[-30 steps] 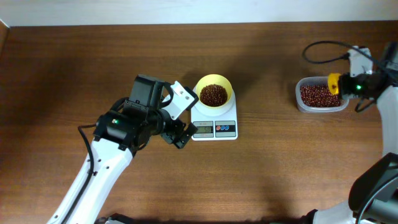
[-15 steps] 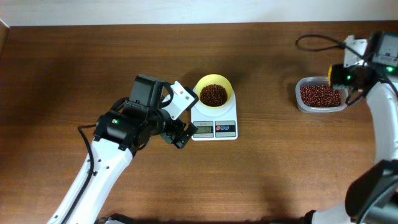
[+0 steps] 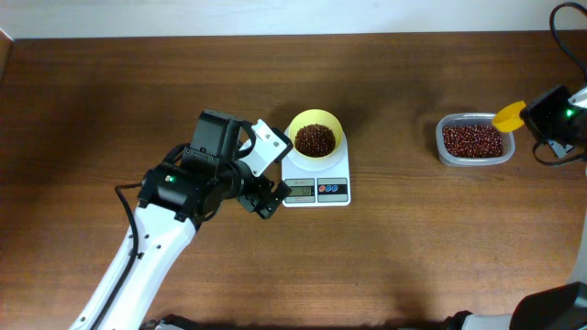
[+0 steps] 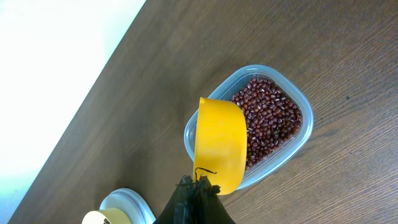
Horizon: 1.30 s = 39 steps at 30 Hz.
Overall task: Scoop item into bowl and weigh 50g on scale
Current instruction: 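Move the scoop back over the bean tub with the right gripper, then lower the scoop into the tub and release it from the right gripper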
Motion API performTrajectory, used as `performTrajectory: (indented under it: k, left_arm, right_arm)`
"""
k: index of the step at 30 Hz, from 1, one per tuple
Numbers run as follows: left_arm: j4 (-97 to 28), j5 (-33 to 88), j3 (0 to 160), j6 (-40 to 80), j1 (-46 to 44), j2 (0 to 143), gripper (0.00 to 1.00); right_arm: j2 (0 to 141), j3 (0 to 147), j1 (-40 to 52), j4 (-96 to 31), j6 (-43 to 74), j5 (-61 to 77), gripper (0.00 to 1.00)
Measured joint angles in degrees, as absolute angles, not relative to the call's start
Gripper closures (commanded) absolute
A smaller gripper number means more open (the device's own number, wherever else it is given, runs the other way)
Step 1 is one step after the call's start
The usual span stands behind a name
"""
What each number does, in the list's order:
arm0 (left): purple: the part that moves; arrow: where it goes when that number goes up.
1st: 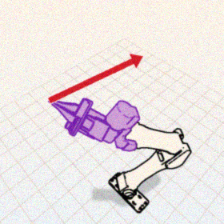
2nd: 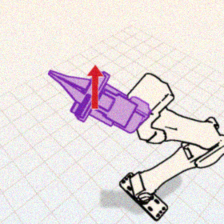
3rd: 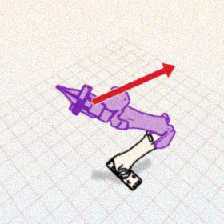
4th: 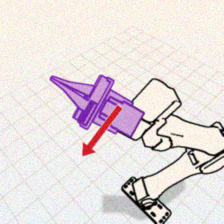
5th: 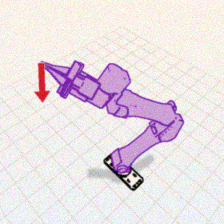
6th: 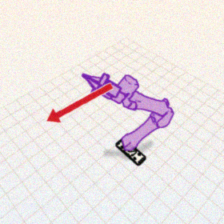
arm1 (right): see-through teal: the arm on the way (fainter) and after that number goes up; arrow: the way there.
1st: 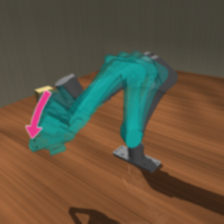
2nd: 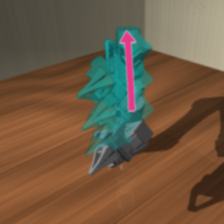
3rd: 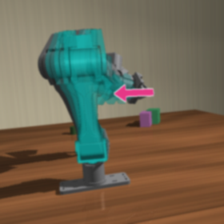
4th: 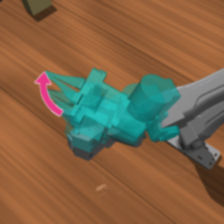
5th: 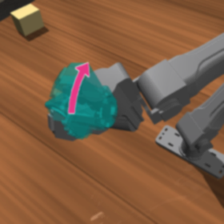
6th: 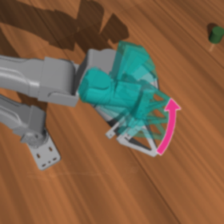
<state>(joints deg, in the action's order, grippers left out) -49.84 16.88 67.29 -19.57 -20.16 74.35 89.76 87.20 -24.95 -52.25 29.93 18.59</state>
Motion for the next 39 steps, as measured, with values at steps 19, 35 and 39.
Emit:
performTrajectory:
  k: [19, 35, 39]
  left_arm:
    - [-49.8, 16.9, 67.3, -19.6, -19.0, 74.3, 0.01]
    - [-49.8, 16.9, 67.3, -19.6, -18.2, 74.3, 0.01]
    - [-49.9, 16.9, 67.3, -19.6, -18.2, 74.3, 0.01]
  right_arm:
    - [92.2, 74.9, -19.9, -33.0, 31.6, 16.8, 0.96]
    - [92.5, 51.4, -18.8, -6.4, 32.6, 16.2, 0.96]
    - [92.0, 49.6, -18.8, -5.1, 32.6, 16.8, 0.96]
